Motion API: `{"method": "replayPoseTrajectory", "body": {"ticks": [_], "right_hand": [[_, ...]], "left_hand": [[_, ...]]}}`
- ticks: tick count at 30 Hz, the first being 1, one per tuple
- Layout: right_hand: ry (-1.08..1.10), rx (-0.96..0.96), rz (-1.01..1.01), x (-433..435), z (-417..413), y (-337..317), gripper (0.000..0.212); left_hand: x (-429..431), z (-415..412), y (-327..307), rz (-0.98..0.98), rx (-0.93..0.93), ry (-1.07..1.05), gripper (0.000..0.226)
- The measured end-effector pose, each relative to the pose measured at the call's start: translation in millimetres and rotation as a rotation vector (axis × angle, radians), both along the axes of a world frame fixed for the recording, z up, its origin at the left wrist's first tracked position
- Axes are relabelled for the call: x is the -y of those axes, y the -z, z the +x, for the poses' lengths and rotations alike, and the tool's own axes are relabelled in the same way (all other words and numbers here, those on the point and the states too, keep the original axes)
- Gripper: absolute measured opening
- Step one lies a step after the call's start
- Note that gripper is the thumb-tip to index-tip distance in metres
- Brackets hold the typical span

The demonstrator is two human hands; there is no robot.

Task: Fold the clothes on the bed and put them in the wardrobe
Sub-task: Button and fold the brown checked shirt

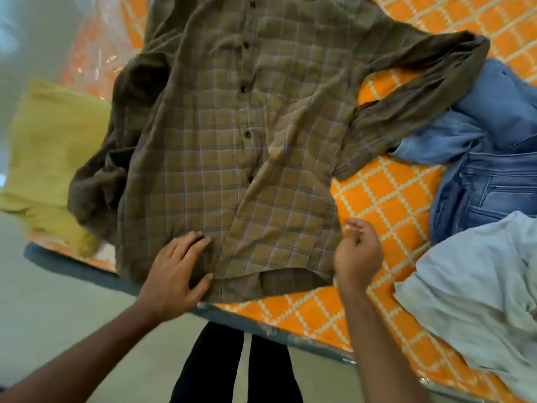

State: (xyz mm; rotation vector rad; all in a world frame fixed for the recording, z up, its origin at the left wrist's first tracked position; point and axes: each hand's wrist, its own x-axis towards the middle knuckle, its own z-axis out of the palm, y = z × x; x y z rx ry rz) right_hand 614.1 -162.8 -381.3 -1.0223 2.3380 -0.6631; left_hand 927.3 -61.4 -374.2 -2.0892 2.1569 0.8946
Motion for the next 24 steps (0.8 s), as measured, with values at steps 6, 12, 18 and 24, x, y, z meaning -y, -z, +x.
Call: {"method": "replayPoseTrajectory", "body": {"ticks": [6,12,18,24], "right_hand": [[-0.644,-0.084,-0.183,-17.6,-33.3,-20.1,0.027],[-1.322,-0.294,0.115,-43.6,11.5,-13.3,0.064],[-0.965,-0.151,-0.053,0.3,-6.8,-10.0,0.015],[-0.312,-0.112,-0.078,12.0,-56.9,-31.9,0.016]], "left_hand": [[1.5,4.1,-11.2,0.087,0.047,0.090,0.088],[-4.0,-10.0,-7.7,-0.045,0.227,0.097,0.054],[7.4,1.1,-11.3,-0.094,0.255,0.059,0.040],[-11.8,17.4,-15.7,0.079,0.265,0.127,0.098]]}}
